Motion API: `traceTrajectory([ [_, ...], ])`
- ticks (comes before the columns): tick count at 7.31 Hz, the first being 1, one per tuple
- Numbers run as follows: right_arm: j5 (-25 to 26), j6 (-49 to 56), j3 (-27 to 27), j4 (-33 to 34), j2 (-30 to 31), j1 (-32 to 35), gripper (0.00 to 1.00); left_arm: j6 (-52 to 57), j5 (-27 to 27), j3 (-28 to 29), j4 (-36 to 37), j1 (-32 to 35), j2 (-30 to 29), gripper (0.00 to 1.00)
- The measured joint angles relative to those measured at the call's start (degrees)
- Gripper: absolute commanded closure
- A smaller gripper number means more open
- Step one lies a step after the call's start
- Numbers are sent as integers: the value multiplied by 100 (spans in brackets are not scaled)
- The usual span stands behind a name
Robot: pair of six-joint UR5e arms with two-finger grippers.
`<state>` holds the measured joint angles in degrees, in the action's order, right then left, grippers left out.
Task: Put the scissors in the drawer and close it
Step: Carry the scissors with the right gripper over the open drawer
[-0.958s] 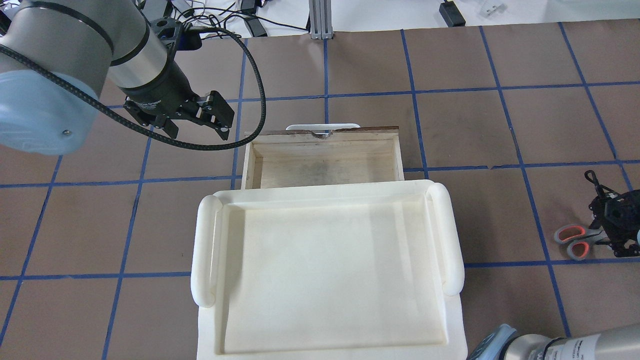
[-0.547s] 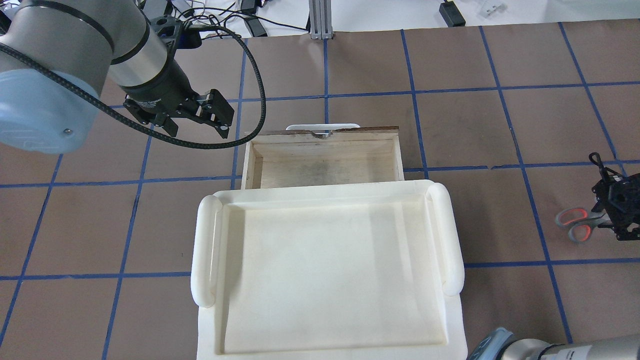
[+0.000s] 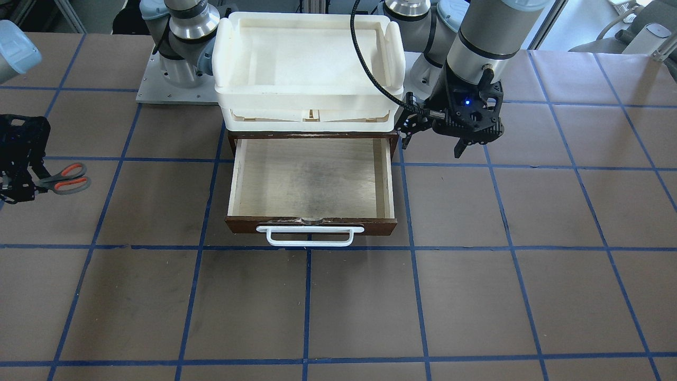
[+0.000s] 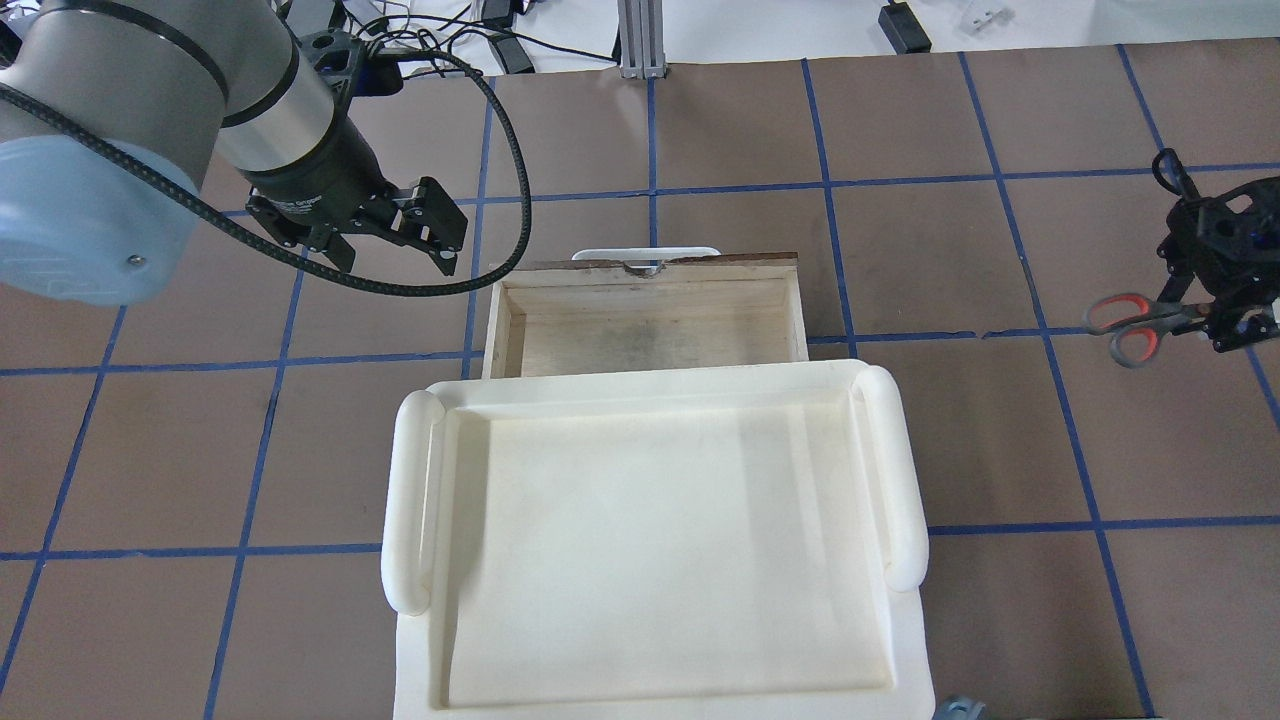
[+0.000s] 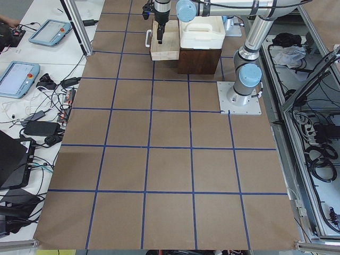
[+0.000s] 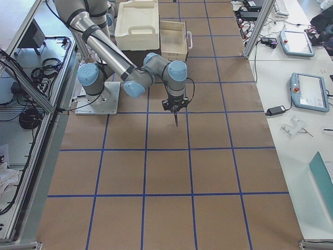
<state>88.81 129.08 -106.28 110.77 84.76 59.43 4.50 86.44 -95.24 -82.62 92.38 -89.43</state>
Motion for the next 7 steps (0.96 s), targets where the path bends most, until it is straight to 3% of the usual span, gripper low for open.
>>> traceTrajectory([
  [3, 169, -1670, 519, -787, 490, 1609, 100, 14, 7, 32, -5, 0, 2, 0],
  [7, 148, -3935, 626, -587, 486, 3721, 100, 44, 19, 45, -49, -7, 35, 0],
])
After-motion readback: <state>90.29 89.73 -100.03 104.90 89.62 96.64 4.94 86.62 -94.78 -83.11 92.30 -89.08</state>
